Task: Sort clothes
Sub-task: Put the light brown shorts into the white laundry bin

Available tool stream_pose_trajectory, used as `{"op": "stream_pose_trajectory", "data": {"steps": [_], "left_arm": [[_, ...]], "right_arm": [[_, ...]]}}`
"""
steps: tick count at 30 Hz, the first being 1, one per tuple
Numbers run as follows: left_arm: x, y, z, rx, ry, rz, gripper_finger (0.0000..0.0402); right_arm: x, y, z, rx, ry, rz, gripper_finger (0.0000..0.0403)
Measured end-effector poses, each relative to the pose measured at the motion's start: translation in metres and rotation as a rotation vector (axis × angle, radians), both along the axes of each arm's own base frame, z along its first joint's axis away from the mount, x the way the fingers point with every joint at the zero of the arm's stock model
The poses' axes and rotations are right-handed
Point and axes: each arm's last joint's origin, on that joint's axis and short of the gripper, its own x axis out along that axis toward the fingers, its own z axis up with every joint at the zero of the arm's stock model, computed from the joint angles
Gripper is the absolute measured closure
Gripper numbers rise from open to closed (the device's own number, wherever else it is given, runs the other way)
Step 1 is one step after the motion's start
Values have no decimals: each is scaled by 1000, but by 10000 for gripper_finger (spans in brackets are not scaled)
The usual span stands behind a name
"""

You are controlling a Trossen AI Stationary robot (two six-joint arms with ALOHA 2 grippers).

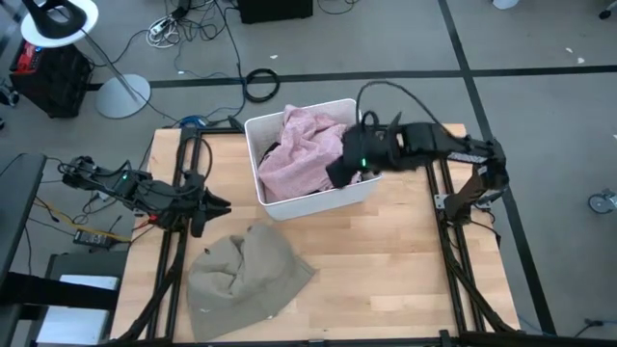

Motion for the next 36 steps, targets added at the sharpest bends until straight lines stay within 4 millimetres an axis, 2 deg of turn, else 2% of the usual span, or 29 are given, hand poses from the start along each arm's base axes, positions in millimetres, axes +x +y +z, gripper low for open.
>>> {"op": "stream_pose_trajectory", "data": {"steps": [10,15,23,28,32,36], "left_arm": [[4,-6,-3,-129,57,-81,317],[9,-10,-5,-180,90,-130,321],[23,-16,-1,-263,48,-124,317],[30,-15,-6,-319,68,37,275],[36,-13,-12,-260,73,184,225],[43,-16,-13,-286,61,216,197]], "right_arm": [[-7,65,-32,9,47,-38,250],[-15,87,-46,19,92,-49,263],[-33,112,-51,0,132,-32,279],[-46,132,-52,3,142,0,285],[-58,153,-52,13,124,55,289],[-71,171,-51,-11,75,90,289]]}}
